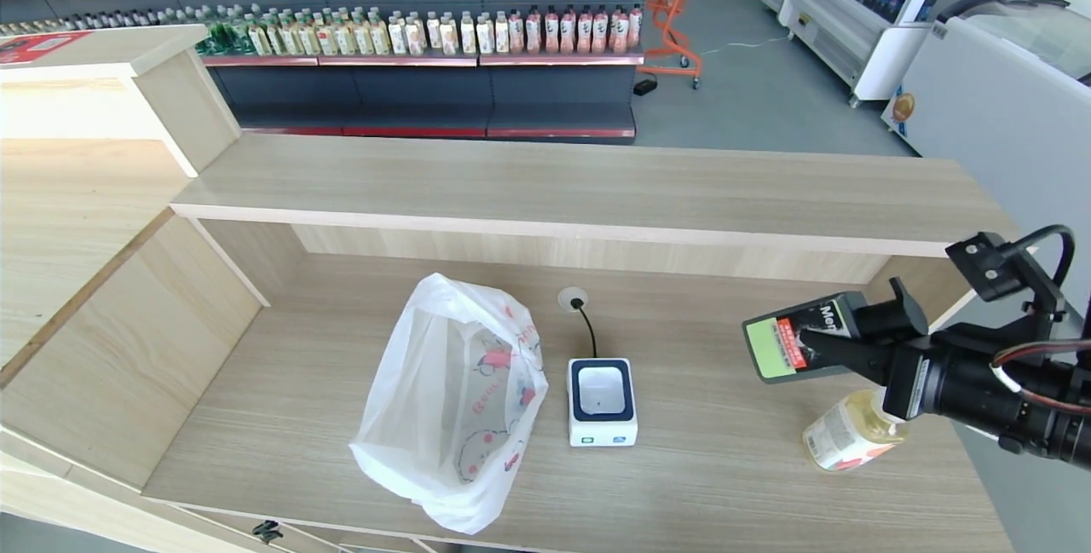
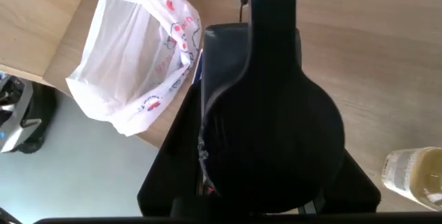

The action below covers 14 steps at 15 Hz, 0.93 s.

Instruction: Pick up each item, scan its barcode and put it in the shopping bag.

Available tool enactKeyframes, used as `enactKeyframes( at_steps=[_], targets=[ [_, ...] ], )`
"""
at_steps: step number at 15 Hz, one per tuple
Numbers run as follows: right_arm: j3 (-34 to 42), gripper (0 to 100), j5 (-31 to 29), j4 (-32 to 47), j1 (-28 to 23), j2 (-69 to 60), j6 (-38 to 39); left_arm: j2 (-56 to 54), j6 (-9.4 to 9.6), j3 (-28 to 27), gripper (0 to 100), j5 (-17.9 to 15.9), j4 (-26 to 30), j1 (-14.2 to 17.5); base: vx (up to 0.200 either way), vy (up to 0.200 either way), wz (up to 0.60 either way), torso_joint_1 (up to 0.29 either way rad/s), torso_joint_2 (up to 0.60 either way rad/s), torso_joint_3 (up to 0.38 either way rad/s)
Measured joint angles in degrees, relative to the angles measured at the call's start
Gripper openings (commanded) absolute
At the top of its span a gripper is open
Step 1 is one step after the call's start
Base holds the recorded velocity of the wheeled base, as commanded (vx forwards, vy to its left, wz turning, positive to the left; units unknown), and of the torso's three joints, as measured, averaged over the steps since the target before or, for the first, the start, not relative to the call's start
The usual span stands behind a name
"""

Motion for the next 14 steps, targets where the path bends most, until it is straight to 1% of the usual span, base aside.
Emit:
enactKeyframes(
  at_steps=[3,5,7,10,14],
  targets=[
    [-1.7,0,0.1,2.2,0.0,1.0,3.6,0.0,0.00,0.0,100,0.0,0.0,0.0,0.000,0.200,0.00,-0.004,0.00,0.001],
    [-4.3,0,0.1,3.9,0.2,3.1,4.7,0.0,0.09,0.0,100,0.0,0.0,0.0,0.000,0.200,0.00,0.005,0.00,0.000],
    [-7.2,0,0.1,4.6,0.6,5.8,6.5,0.0,0.00,0.0,100,0.0,0.0,0.0,0.000,0.000,0.00,0.000,0.00,0.000],
    [-10.1,0,0.0,4.9,2.6,10.3,6.9,0.0,-0.06,0.0,100,0.0,0.0,0.0,0.000,0.000,0.00,0.000,0.00,0.000],
    [-14.9,0,-0.2,10.1,7.5,18.0,6.9,0.0,-0.09,0.0,100,0.0,0.0,0.0,0.000,0.000,0.00,0.000,0.00,0.000]
  ],
)
